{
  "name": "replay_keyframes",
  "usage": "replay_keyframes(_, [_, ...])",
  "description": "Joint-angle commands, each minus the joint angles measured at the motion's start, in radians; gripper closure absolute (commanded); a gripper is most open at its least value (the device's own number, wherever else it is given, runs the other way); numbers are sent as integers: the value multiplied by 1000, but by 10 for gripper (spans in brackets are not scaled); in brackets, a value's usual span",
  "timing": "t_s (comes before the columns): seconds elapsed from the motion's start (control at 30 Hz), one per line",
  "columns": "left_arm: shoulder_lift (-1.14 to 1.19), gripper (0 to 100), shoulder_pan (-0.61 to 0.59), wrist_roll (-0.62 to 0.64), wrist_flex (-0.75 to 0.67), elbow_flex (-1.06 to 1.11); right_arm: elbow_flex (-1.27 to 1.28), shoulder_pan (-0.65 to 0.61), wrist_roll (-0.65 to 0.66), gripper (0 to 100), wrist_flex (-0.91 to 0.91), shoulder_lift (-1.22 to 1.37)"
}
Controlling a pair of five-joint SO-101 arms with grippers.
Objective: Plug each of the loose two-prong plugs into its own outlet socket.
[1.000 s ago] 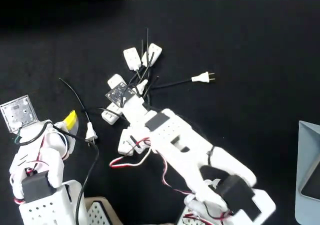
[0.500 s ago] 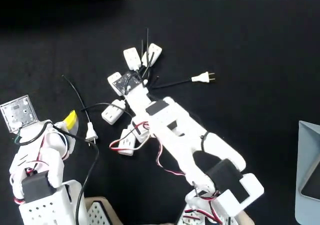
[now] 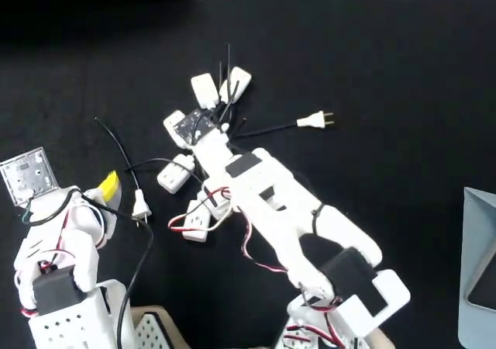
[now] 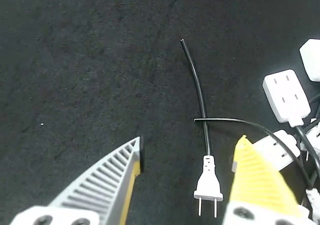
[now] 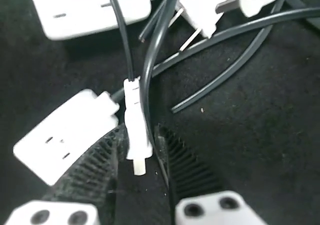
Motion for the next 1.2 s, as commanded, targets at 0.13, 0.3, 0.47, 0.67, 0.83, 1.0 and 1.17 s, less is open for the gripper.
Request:
replay_keyframes(0.13, [-5, 704, -8, -9, -25, -2, -50, -21, 38, 982, 25, -96])
replay_keyframes(0.3, [-5, 704, -8, -9, -25, -2, -51, -18, 37, 887, 31, -70])
replay_keyframes(0.47, [-5, 704, -8, -9, -25, -2, -68, -21, 37, 818, 109, -101])
replay_keyframes(0.67, [-5, 704, -8, -9, -25, -2, -61, -28, 37, 817, 114, -148])
replay_keyframes(0.83, [-5, 704, -8, -9, -25, -2, -59, -51, 37, 817, 74, -90])
replay_keyframes(1.0, [-5, 704, -8, -11, -25, -2, -64, -54, 37, 818, 25, -12])
replay_keyframes(1.17, [-5, 704, -8, -11, -25, -2, -79, -54, 3, 830, 29, 5])
